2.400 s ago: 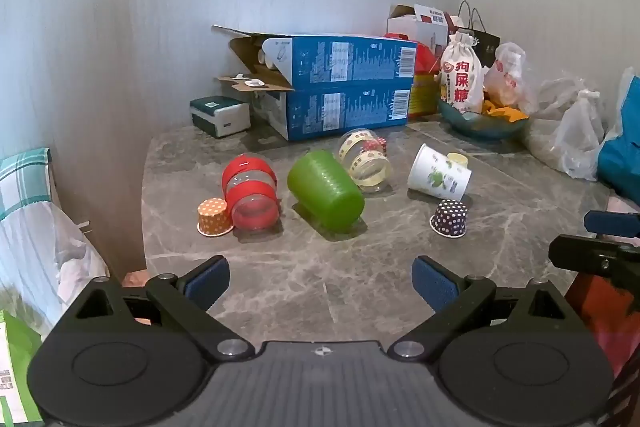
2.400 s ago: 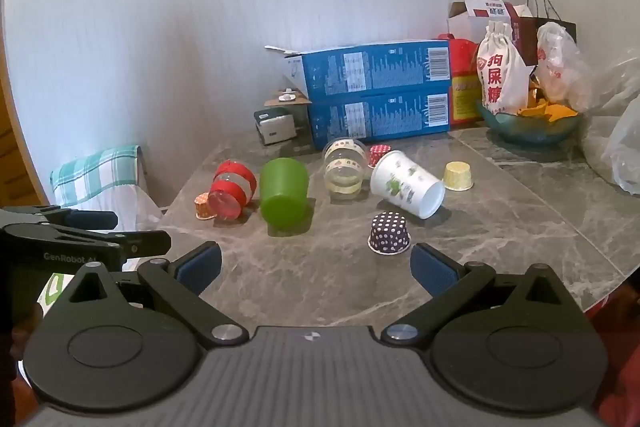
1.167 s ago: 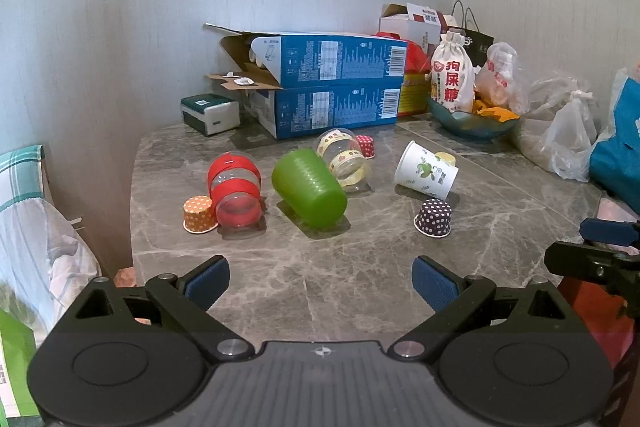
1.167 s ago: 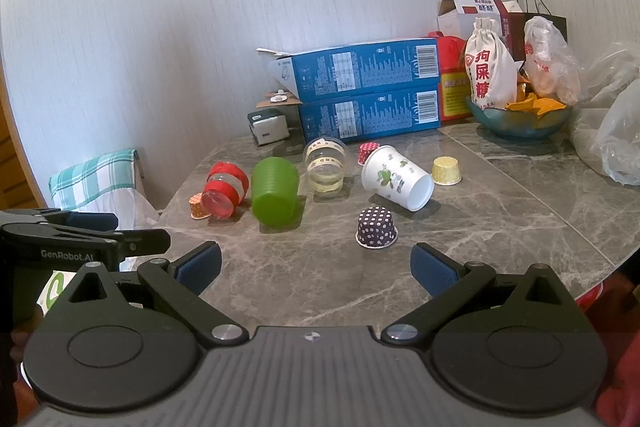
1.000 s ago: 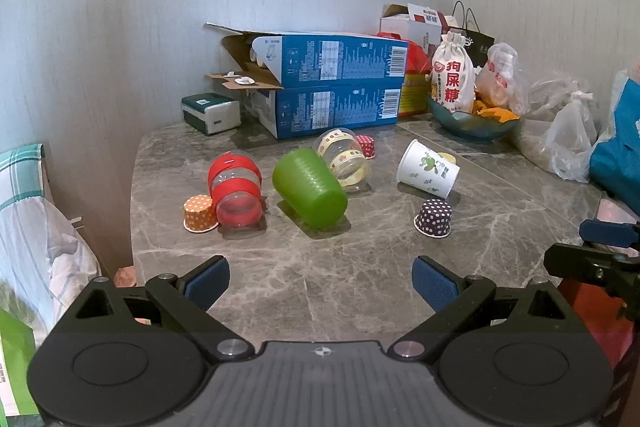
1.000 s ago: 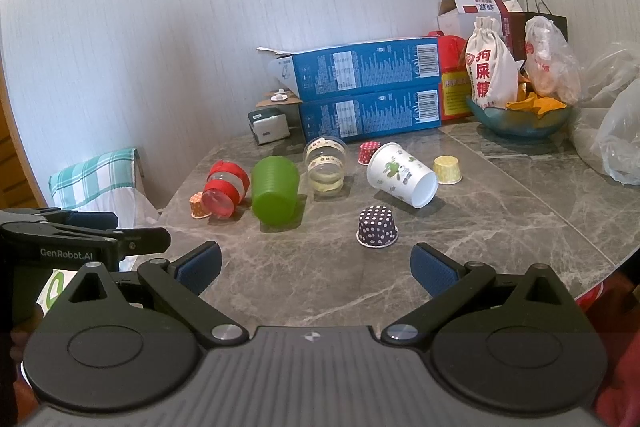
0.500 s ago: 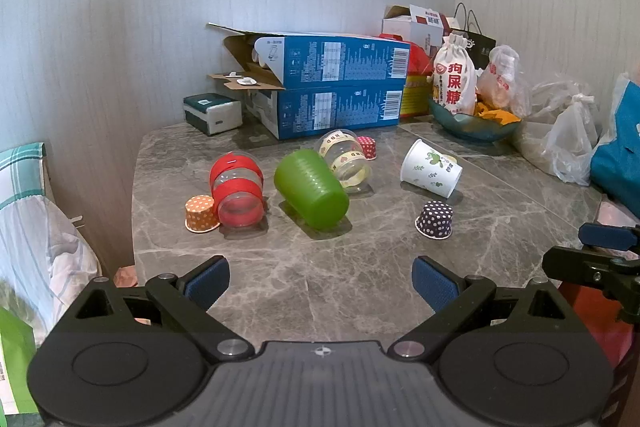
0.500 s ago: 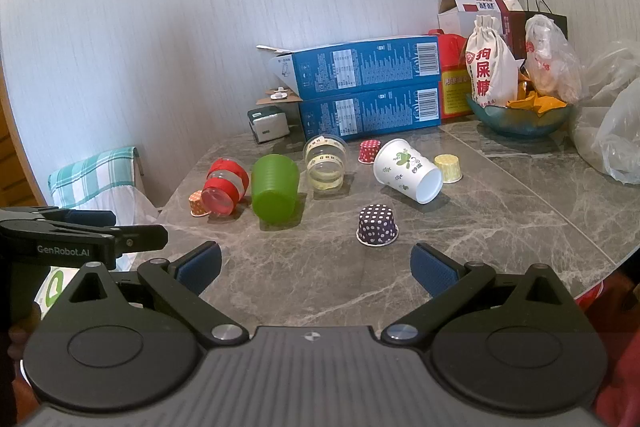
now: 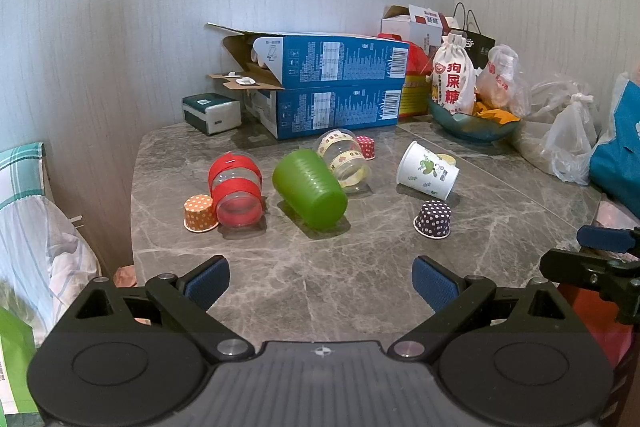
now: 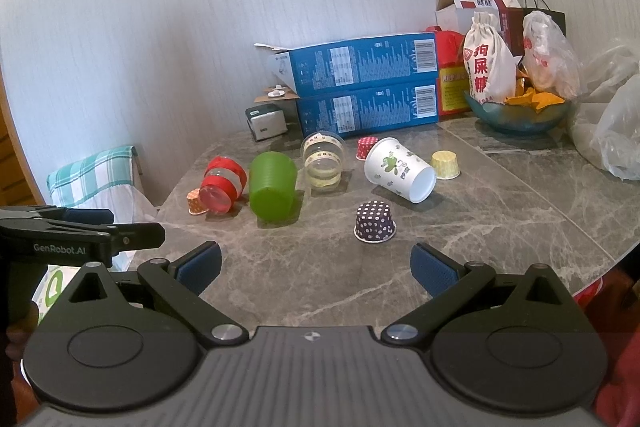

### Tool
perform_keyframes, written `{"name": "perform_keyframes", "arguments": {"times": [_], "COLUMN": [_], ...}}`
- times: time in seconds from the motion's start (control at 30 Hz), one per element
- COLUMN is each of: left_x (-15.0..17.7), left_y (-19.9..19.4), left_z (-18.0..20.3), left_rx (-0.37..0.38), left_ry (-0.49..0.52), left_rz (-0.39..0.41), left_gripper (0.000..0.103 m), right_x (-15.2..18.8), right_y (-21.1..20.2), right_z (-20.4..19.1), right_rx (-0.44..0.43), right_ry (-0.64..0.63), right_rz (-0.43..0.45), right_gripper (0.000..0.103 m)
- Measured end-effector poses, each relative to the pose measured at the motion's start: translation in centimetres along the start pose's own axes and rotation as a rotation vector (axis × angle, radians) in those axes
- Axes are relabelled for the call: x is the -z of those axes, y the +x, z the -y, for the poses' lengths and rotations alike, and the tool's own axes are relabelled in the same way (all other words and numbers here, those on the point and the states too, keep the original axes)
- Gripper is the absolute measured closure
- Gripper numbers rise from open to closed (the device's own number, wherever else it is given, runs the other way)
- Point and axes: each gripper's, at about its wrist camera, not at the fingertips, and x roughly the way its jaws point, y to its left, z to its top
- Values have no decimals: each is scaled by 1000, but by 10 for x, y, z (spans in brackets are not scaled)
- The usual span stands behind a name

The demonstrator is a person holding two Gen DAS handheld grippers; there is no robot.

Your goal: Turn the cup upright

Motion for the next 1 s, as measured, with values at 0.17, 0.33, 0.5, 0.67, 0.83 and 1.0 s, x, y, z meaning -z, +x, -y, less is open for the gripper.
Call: {"name": "perform_keyframes", "arguments": {"times": [0.17,0.33,0.5,0.67,0.83,1.0], "left_x": [0,0,0,0,1,2], "left_y": [0,0,0,-1,-2,-4], "left_z": [0,0,0,2,3,6], "left_rx": [0,-1,0,0,1,1], "left_ry": [0,0,-1,-1,-2,-2], "left_rz": [0,0,0,3,3,6], "left_gripper": [4,4,4,4,4,4], "right_x": [1,2,2,3,3,3], "right_y": [0,0,0,0,0,0], "right_z": [1,1,2,2,2,2], "right_rx": [-1,0,1,2,2,2], "right_ry": [1,3,5,6,6,5], "right_rz": [0,1,-1,-4,-5,-5], "right_gripper": [1,1,1,1,1,1]}}
